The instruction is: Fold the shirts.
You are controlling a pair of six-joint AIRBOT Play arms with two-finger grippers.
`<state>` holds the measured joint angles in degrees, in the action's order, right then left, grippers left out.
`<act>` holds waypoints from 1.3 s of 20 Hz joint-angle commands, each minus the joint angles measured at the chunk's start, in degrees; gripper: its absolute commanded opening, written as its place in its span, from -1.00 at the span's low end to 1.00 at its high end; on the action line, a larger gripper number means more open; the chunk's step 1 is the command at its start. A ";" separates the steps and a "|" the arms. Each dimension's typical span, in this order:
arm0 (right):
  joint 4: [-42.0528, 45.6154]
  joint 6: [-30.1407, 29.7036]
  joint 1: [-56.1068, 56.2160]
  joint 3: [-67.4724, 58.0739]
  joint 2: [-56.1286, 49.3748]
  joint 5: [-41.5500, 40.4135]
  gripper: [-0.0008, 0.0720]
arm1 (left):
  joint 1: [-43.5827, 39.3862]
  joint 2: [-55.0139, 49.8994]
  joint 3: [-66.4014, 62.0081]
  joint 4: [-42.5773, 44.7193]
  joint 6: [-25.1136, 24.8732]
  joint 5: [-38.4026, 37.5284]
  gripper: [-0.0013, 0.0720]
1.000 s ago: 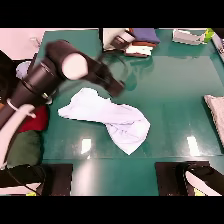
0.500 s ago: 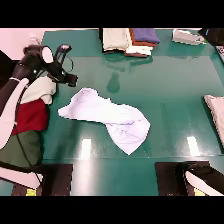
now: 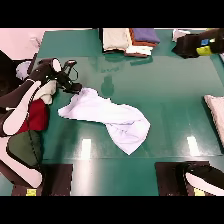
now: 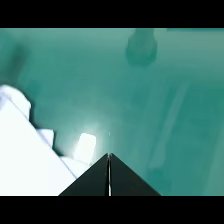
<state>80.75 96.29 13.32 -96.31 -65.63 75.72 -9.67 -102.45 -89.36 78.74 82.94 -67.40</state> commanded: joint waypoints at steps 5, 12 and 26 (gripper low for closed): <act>0.28 2.45 -0.79 17.53 1.88 3.61 -0.92 | 0.13 -0.42 -2.05 -0.26 -2.40 -2.54 -0.90; -9.99 2.10 -2.16 44.13 1.31 0.63 0.45 | 0.13 5.20 -3.87 0.81 -2.43 -2.82 -0.90; -3.37 0.68 5.88 37.97 -2.64 -6.88 -0.92 | 0.13 13.55 -4.90 6.14 -0.46 -1.36 -0.90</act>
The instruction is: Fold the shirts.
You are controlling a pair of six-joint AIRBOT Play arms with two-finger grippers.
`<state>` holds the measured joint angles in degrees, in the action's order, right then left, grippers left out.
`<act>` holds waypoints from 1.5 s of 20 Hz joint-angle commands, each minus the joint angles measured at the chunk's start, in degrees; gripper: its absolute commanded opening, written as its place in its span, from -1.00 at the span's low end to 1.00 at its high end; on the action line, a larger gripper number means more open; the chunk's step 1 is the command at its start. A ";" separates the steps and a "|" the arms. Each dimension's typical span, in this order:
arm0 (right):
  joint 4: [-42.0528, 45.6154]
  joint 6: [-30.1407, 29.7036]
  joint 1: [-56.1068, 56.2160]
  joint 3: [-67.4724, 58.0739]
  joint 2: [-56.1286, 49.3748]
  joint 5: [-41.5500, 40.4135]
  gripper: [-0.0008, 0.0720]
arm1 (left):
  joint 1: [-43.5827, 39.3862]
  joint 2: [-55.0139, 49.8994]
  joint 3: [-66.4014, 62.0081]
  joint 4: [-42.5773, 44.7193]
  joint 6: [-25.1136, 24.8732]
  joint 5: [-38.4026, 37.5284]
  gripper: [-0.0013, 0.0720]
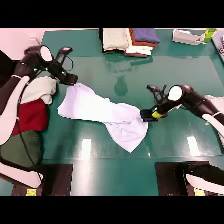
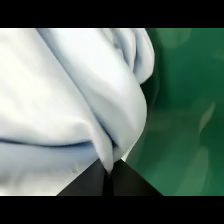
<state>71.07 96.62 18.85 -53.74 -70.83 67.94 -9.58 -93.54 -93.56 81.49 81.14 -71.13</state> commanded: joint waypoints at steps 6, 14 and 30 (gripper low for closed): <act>18.86 1.07 0.31 -30.45 16.50 9.38 -0.92 | 0.04 28.33 -11.28 3.80 1.29 3.13 -0.90; 24.74 1.09 0.31 -52.76 22.32 17.57 -0.92 | 0.04 46.84 -19.91 3.41 1.31 6.12 -0.90; 10.91 -2.10 -10.64 -32.94 -14.08 9.97 -0.92 | 0.04 1.68 -0.61 3.63 0.87 1.27 -0.90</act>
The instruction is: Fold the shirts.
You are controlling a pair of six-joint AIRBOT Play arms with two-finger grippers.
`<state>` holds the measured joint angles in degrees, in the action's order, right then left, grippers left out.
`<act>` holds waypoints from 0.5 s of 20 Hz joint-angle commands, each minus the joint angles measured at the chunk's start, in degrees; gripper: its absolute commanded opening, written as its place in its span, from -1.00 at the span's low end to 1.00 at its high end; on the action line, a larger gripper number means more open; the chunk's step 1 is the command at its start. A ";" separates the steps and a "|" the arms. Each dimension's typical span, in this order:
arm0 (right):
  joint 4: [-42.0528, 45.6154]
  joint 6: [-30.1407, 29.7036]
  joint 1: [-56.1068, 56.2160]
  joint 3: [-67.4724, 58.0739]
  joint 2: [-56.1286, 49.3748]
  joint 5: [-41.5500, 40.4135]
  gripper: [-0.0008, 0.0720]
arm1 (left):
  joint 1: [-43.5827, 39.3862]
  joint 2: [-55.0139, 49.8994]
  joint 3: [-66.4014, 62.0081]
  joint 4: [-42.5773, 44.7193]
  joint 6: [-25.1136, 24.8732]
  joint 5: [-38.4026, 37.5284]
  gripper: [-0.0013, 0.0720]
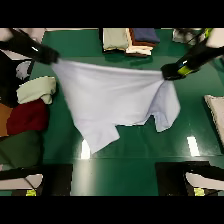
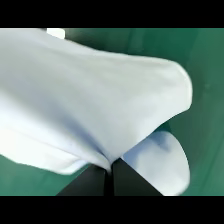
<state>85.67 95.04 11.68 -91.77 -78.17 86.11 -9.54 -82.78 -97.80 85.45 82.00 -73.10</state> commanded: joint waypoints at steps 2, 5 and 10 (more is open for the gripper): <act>-3.69 -0.52 -5.22 3.04 -10.80 -9.46 -0.92 | 0.00 -13.27 3.61 -0.35 0.04 4.44 -0.89; -3.76 -0.55 -6.56 -3.28 -14.58 -9.18 -0.78 | 0.00 -14.10 3.58 -0.33 0.63 5.22 -0.89; -4.85 -2.23 -9.07 -11.45 -12.41 -4.13 0.32 | 1.86 -10.56 2.03 -0.37 3.34 -2.58 0.47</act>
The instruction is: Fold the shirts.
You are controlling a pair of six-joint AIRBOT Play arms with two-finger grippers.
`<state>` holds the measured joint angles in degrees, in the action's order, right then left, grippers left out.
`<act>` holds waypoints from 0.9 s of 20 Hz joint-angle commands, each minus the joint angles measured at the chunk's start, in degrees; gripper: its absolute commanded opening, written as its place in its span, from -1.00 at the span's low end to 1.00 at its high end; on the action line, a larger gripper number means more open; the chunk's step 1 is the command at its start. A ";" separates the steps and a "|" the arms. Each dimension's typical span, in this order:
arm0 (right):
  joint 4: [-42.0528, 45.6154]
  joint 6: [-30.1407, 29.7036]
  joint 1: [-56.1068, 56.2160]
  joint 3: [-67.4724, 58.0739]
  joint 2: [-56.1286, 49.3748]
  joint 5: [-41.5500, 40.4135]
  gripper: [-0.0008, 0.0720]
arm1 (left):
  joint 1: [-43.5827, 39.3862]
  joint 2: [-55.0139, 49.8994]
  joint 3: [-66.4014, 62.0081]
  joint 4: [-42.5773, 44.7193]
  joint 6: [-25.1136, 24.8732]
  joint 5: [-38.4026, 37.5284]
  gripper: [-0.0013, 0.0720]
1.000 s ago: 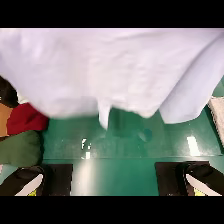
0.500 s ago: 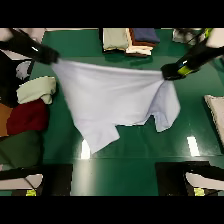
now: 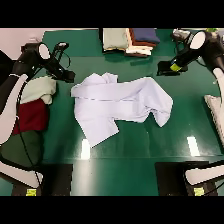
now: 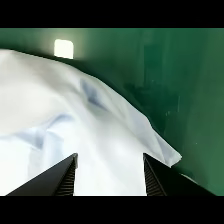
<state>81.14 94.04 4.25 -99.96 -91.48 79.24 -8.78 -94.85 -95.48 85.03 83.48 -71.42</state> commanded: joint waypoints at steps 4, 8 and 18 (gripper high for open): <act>-0.37 -2.19 -4.42 8.85 12.24 4.70 0.32 | 1.53 11.34 12.87 -0.13 4.20 -5.22 0.47; -0.55 -2.19 -6.93 22.29 22.23 3.13 0.32 | -1.29 19.65 33.79 -3.91 6.78 2.99 0.47; -0.66 -2.10 -7.17 36.11 30.56 1.36 0.32 | -9.40 18.60 43.91 -7.87 12.55 17.29 0.47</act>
<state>80.51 91.90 -2.85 -66.61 -62.72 80.79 -17.32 -75.92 -52.80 77.62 94.59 -56.90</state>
